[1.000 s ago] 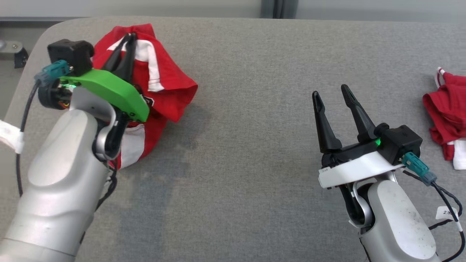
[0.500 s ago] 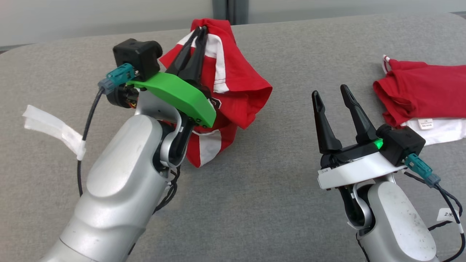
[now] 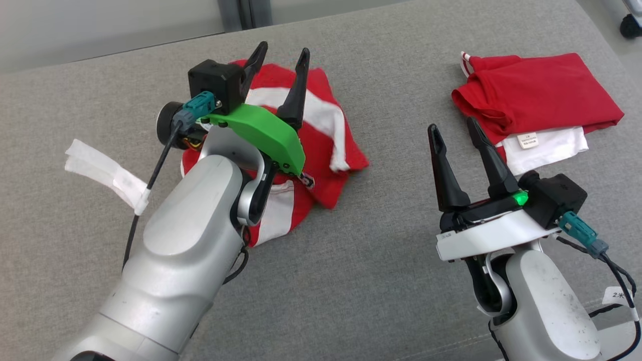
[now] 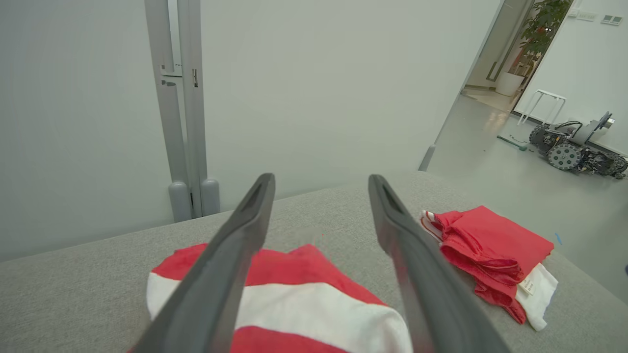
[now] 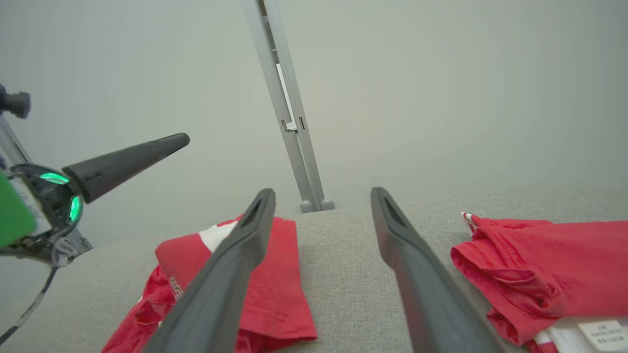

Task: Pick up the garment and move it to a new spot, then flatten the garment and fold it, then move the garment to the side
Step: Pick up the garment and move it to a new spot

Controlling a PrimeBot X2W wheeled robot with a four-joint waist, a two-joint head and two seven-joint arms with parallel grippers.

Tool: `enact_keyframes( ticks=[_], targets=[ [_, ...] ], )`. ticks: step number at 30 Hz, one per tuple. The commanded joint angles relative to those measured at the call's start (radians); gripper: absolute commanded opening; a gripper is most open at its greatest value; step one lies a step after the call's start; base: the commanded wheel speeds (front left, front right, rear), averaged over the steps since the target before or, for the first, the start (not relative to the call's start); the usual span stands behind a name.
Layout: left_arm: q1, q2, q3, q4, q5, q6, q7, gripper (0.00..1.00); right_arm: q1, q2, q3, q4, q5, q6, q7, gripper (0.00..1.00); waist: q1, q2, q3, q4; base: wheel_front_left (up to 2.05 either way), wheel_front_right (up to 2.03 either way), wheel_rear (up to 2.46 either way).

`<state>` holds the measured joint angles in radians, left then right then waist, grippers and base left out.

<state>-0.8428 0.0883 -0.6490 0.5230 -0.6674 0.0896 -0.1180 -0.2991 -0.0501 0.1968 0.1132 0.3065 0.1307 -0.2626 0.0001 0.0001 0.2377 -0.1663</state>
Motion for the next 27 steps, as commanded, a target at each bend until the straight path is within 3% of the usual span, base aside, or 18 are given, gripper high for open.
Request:
enact_keyframes(
  ticks=[1,7,13,20,24,27],
  targets=[
    [-0.007,0.009,0.001,0.018,0.013,-0.004,-0.018,1.0,0.001,-0.001,-0.006,-0.003,0.003,0.0,-0.003,1.0,-0.0001,-0.0001,0.006,-0.003,0.0,0.0,0.0],
    [0.024,0.038,0.015,0.06,0.006,-0.038,-0.084,1.0,0.017,-0.001,-0.019,0.003,-0.013,0.0,-0.003,1.0,-0.0001,-0.0001,-0.019,0.049,0.0,0.0,0.0],
    [0.09,0.097,0.04,0.042,0.029,-0.038,-0.133,1.0,0.032,-0.002,-0.026,0.019,-0.036,0.0,-0.003,1.0,-0.0001,-0.0001,-0.06,0.123,0.0,0.0,0.0],
    [0.249,0.169,0.092,-0.074,0.073,-0.038,-0.147,1.0,0.057,-0.002,-0.03,0.045,-0.059,0.0,-0.003,1.0,-0.0001,-0.0001,-0.1,0.196,0.0,0.0,0.0],
    [0.374,0.175,0.16,-0.164,0.124,-0.016,-0.147,1.0,0.078,-0.002,-0.036,0.064,-0.077,0.0,-0.003,1.0,-0.0001,-0.0001,-0.118,0.225,0.0,0.0,0.0],
    [0.462,0.157,0.204,-0.219,0.171,-0.025,-0.147,1.0,0.096,-0.002,-0.047,0.076,-0.08,0.0,-0.003,1.0,-0.0001,-0.0001,-0.128,0.239,0.0,0.0,0.0]
  ],
)
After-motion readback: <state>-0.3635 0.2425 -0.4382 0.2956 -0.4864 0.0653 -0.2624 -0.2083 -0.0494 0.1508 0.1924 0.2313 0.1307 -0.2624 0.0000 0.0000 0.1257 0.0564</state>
